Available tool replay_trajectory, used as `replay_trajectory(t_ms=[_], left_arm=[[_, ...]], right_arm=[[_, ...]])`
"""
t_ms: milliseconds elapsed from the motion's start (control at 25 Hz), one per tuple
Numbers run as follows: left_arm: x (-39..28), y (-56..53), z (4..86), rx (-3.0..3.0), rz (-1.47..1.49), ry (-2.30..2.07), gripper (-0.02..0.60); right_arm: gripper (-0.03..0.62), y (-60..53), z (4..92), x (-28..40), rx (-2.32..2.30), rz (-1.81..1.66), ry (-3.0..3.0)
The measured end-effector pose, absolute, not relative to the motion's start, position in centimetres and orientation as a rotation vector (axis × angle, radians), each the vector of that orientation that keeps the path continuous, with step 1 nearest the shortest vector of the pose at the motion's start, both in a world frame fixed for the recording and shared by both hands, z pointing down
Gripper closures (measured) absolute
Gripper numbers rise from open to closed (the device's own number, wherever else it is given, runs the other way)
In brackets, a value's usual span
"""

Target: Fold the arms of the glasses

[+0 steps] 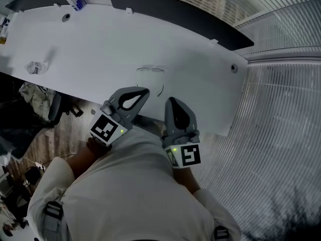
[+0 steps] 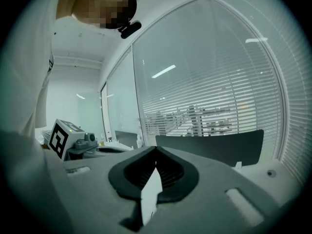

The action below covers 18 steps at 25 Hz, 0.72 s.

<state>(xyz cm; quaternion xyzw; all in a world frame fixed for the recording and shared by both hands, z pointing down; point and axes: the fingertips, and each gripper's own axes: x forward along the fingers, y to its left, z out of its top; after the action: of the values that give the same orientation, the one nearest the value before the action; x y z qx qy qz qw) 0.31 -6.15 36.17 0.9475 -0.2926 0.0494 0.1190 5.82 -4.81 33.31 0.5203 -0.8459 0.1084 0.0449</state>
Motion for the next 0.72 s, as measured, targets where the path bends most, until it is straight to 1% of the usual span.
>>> replay_trajectory(t_ms=[320, 360, 520, 720], left_arm=[[-0.1, -6.1, 40.7, 2.737, 0.324, -0.874, 0.577], [-0.1, -6.3, 41.1, 2.748, 0.363, -0.869, 0.562], [0.0, -7.6, 44.4, 2.811, 0.579, -0.824, 0.523], [-0.1, -10.6, 52.8, 2.818, 0.941, -0.700, 0.490]], right_arm=[[0.592, -4.6, 37.2, 5.9, 1.540, 0.398, -2.549], [0.592, -4.8, 37.8, 6.1, 1.540, 0.398, -2.537], [0.592, -5.8, 40.6, 7.2, 1.537, 0.410, -2.480], [0.592, -7.8, 46.9, 8.2, 1.485, 0.362, -2.364]])
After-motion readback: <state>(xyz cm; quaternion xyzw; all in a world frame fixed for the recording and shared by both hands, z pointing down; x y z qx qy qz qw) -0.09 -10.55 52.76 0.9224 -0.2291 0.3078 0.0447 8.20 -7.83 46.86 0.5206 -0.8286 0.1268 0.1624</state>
